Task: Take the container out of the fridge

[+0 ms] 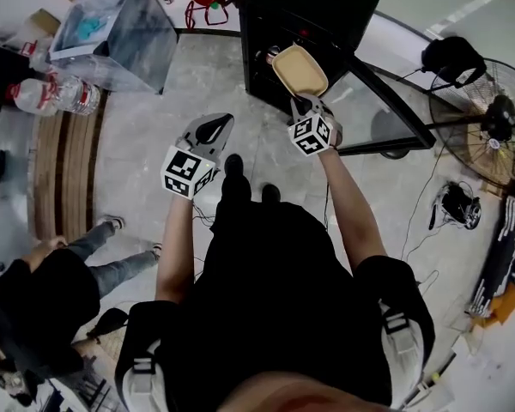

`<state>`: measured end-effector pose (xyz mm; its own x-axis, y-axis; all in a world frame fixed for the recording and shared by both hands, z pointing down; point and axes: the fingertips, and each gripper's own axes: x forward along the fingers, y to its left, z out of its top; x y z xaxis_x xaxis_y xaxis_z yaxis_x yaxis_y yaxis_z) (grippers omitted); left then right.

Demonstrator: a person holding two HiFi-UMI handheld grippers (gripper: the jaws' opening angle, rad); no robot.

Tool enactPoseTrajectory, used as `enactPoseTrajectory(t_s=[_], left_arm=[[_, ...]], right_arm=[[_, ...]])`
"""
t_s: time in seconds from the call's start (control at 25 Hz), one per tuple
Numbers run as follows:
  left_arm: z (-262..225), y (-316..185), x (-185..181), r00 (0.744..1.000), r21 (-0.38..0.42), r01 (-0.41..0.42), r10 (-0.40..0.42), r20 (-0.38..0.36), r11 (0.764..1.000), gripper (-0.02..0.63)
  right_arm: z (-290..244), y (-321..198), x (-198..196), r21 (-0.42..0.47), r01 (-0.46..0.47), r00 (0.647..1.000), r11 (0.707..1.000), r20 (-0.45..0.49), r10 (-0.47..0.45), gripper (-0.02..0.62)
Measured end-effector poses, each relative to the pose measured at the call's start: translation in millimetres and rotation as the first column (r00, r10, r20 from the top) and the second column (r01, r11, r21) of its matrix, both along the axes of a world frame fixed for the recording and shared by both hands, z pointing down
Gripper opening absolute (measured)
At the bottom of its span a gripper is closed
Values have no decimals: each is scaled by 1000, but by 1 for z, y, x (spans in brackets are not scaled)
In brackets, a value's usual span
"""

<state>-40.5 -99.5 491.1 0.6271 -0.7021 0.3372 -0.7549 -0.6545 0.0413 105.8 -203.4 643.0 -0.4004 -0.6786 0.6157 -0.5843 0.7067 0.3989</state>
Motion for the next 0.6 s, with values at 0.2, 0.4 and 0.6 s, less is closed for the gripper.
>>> enactPoseTrajectory(t_s=[0.2,0.4,0.6], left_arm=[[0,16,11,1000,1,10,-10,4,1000,17],[-2,34,24,1000,13,24,-24,6,1000,17],[-1,49,29,999,13,44,-44,5,999,17]], right_arm=[[-2,16,7,5,20,1000,1000,-2,-20,15],[-2,31,18,13,41,999,999,-7,-40,15],[-3,45,23,18,57,998,998,-7,-57,15]])
